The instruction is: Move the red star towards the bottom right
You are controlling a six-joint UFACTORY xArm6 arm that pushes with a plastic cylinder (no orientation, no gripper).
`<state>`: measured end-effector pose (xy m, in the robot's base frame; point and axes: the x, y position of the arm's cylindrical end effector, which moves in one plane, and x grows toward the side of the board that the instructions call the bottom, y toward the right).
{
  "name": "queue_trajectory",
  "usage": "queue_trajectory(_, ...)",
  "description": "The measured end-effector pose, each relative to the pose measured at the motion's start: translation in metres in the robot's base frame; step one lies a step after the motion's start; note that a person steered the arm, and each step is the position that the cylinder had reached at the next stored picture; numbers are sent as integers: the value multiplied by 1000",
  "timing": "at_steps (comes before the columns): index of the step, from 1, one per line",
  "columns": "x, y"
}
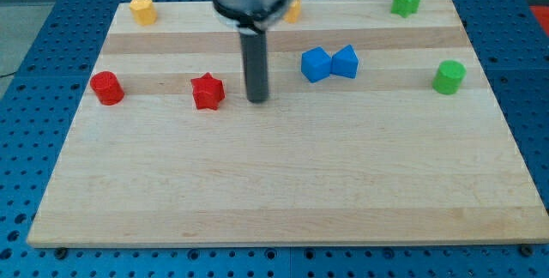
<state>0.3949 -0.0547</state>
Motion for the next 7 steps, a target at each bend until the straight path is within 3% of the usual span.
queue_trajectory(1, -47, -1)
queue_trajectory(2, -44, -65)
queue_trajectory(4, 14, -86)
queue_trajectory(7, 87, 38)
